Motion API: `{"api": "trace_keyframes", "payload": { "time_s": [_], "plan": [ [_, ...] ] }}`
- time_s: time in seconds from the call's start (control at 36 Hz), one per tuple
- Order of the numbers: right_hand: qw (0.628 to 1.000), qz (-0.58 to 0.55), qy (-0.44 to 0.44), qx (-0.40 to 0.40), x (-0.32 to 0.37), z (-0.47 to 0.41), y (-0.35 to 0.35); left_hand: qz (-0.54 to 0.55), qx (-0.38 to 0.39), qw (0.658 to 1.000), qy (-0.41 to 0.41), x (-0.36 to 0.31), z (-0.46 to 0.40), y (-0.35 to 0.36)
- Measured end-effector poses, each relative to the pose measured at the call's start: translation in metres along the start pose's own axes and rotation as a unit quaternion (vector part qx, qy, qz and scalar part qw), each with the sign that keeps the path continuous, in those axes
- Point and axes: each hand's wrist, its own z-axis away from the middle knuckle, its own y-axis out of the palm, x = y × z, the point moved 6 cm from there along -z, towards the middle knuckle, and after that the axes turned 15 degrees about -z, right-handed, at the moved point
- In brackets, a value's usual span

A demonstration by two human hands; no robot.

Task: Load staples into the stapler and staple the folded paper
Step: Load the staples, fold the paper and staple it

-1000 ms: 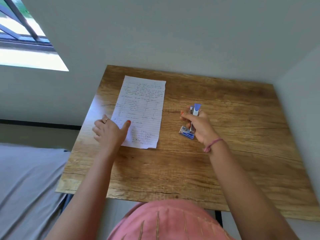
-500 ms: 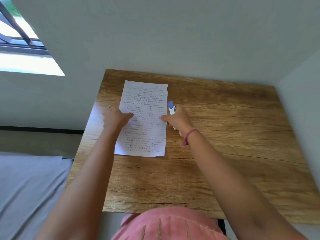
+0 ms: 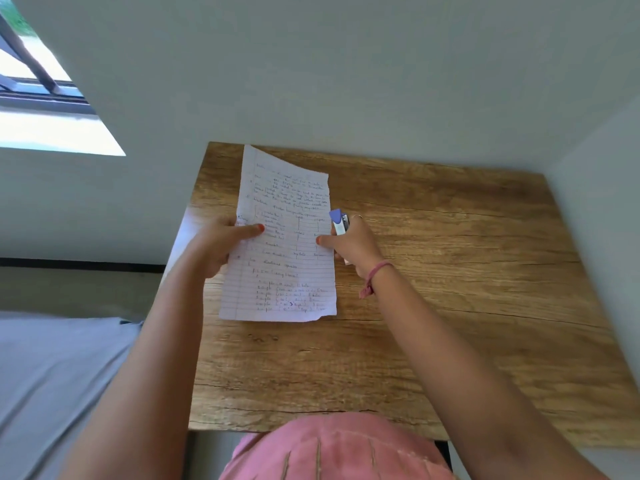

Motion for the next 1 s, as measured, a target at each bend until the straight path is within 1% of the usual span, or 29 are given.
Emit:
{"api": "trace_keyframes", "payload": {
  "time_s": [0.06, 0.14, 0.25, 0.33, 0.42, 0.5, 0.58, 0.64, 0.72, 0.81, 0.92, 1.0],
  "plan": [
    [1.0, -0.019, 0.002, 0.0, -0.002, 0.0, -0.001, -0.019, 0.009, 1.0, 0.014, -0.001, 0.003, -0.001],
    [0.999, -0.044, 0.011, 0.006, -0.004, 0.001, -0.002, -0.033, 0.003, 0.999, 0.029, -0.004, 0.008, -0.002],
    [0.996, -0.079, 0.026, 0.021, -0.005, 0.002, -0.005, 0.02, -0.029, 0.998, 0.053, -0.01, 0.018, -0.006],
    [0.992, -0.121, 0.017, 0.017, -0.004, 0.005, -0.016, 0.074, -0.027, 0.995, 0.065, -0.014, 0.026, -0.006],
    [0.984, -0.175, 0.015, 0.019, -0.001, 0.012, -0.034, 0.121, -0.002, 0.99, 0.075, -0.019, 0.033, 0.004],
    [0.968, -0.242, 0.04, 0.053, -0.003, 0.022, -0.055, 0.172, 0.036, 0.981, 0.078, -0.022, 0.038, 0.024],
    [0.959, -0.266, 0.04, 0.091, -0.006, 0.032, -0.08, 0.197, 0.093, 0.972, 0.085, -0.027, 0.041, 0.051],
    [0.959, -0.258, 0.028, 0.109, -0.008, 0.038, -0.099, 0.205, 0.124, 0.967, 0.089, -0.029, 0.042, 0.069],
    [0.97, -0.225, 0.021, 0.092, -0.014, 0.046, -0.128, 0.192, 0.152, 0.965, 0.095, -0.034, 0.041, 0.093],
    [0.977, -0.197, 0.023, 0.077, -0.019, 0.052, -0.153, 0.161, 0.16, 0.969, 0.093, -0.038, 0.037, 0.108],
    [0.975, -0.204, 0.012, 0.083, -0.025, 0.059, -0.178, 0.088, 0.203, 0.968, 0.121, -0.049, 0.039, 0.128],
    [0.977, -0.193, 0.003, 0.089, -0.028, 0.065, -0.192, 0.069, 0.234, 0.961, 0.129, -0.056, 0.042, 0.14]
  ]
}}
